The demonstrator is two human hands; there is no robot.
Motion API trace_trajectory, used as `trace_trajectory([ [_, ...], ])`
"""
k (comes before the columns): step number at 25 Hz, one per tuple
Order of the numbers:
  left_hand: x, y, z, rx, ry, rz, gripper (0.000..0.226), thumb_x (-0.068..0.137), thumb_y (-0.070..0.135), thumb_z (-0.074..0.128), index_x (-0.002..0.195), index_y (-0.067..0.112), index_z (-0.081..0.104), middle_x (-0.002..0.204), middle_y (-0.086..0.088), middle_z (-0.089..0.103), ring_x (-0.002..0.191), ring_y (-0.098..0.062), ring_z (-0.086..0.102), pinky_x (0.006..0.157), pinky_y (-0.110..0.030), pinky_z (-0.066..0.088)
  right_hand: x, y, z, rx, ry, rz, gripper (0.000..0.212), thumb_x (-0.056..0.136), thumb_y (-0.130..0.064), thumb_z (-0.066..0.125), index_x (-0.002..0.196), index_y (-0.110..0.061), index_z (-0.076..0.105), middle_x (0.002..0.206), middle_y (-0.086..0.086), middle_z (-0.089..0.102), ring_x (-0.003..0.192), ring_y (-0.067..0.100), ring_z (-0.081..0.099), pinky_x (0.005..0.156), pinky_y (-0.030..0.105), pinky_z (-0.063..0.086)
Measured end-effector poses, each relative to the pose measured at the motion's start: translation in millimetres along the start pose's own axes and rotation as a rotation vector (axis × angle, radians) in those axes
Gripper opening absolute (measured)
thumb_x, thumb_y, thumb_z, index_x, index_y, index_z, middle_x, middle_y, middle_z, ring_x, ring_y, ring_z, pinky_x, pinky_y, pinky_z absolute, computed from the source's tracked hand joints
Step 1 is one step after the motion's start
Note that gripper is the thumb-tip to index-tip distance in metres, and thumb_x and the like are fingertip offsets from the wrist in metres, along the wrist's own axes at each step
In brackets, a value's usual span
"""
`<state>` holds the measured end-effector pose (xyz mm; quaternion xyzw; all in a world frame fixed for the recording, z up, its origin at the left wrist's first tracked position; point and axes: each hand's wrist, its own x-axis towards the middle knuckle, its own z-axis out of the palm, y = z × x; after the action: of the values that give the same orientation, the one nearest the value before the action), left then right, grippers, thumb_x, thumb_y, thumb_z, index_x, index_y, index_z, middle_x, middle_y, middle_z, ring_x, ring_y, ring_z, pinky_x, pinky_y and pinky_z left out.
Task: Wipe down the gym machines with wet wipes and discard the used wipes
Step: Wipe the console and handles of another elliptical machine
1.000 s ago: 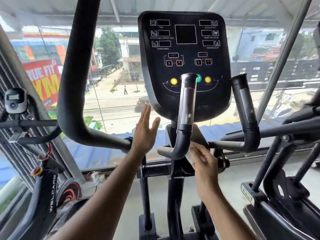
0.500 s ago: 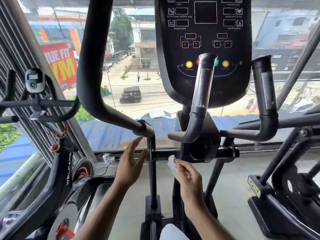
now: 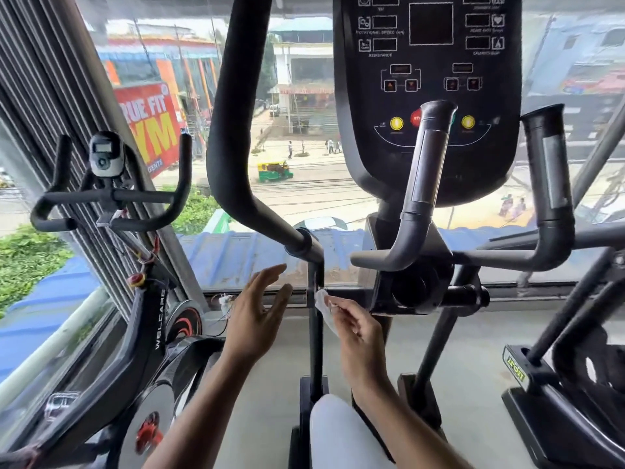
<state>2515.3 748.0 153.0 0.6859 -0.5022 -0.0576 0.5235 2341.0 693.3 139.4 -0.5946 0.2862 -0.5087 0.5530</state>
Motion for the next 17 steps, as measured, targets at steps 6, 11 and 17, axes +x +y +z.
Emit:
trace_trajectory([
  [6, 24, 27, 49, -0.014, -0.216, 0.090, 0.036, 0.104, 0.037, 0.056, 0.136, 0.023, 0.063, 0.130, 0.007, 0.066, 0.113, -0.012, 0.065, 0.095, -0.043, 0.056, 10, 12, -52, -0.068, 0.211, 0.007, 0.021, 0.102, -0.003, 0.058, 0.109, -0.015, 0.074, 0.108, -0.012, 0.077, 0.107, 0.003, 0.069, 0.088, 0.011, 0.049],
  [11, 77, 42, 93, 0.105, -0.343, 0.134, 0.038, 0.107, 0.028, 0.054, 0.143, 0.017, 0.058, 0.141, -0.006, 0.062, 0.125, -0.027, 0.061, 0.101, -0.037, 0.047, 56, 31, -118, -0.214, 0.347, -0.110, 0.022, 0.106, -0.006, 0.051, 0.114, -0.010, 0.071, 0.119, -0.002, 0.075, 0.116, 0.013, 0.069, 0.101, 0.030, 0.052],
  [17, 143, 54, 150, 0.167, -0.514, 0.035, 0.042, 0.108, 0.024, 0.048, 0.149, 0.017, 0.051, 0.147, -0.002, 0.054, 0.137, -0.020, 0.047, 0.111, -0.029, 0.031, 154, 49, -175, -0.912, 0.316, -0.320, 0.029, 0.106, -0.007, 0.049, 0.130, -0.001, 0.063, 0.133, 0.012, 0.066, 0.126, 0.025, 0.061, 0.114, 0.018, 0.035],
])
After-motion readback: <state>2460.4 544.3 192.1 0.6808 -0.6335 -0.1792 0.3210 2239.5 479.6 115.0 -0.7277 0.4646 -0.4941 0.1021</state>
